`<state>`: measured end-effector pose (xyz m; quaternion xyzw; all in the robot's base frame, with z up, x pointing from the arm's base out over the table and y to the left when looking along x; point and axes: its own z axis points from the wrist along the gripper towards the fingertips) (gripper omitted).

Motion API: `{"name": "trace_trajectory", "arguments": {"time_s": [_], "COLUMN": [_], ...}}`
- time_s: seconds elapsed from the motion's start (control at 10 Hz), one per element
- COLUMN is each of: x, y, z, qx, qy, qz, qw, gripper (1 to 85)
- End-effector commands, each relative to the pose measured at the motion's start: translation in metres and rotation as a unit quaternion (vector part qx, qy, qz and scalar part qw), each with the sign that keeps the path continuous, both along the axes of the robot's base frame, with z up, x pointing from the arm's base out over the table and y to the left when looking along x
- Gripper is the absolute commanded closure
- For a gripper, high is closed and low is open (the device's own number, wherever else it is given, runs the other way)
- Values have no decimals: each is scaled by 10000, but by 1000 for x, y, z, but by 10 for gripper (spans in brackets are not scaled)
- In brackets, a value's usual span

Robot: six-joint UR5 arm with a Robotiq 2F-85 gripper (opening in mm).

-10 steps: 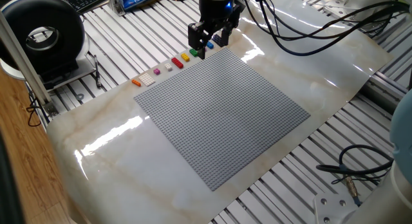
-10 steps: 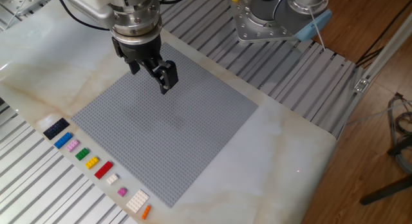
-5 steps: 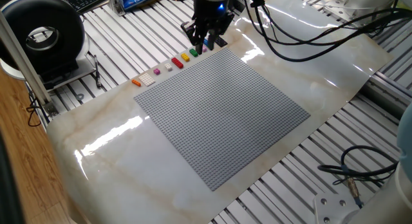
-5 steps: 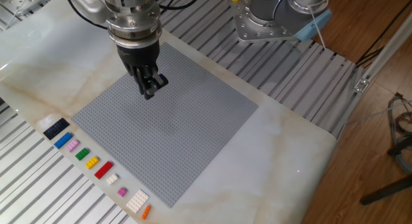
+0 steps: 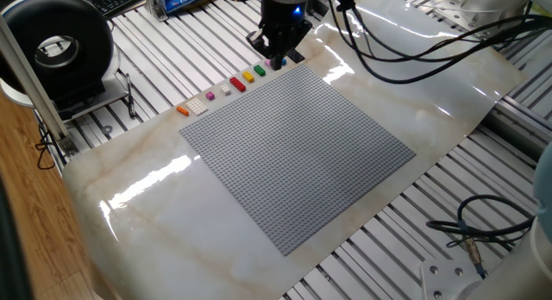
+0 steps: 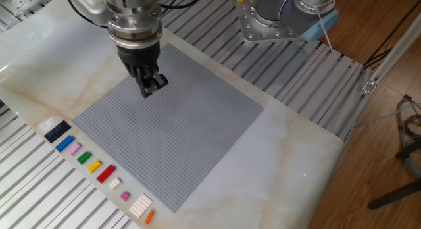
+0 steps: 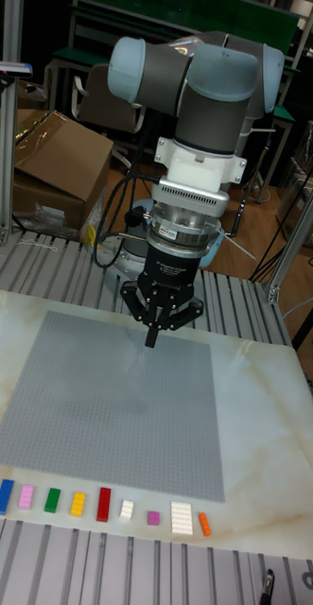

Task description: Stack small Lego blocks one on top of the other

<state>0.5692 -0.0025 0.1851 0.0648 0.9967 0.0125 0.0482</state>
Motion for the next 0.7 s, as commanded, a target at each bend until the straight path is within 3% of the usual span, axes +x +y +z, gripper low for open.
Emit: {"name": "trace_trajectory", "arguments": {"time_s": [0.0, 0.2, 0.6], "x": [1, 7, 10], "y": [-22, -29, -34], "z": [-2, -6, -11], "qx": [53, -34, -80], "qy": [4, -135, -256], "qz": [360, 609, 615], "qw": [9993, 9980, 9977], "gripper": [847, 847, 847]}}
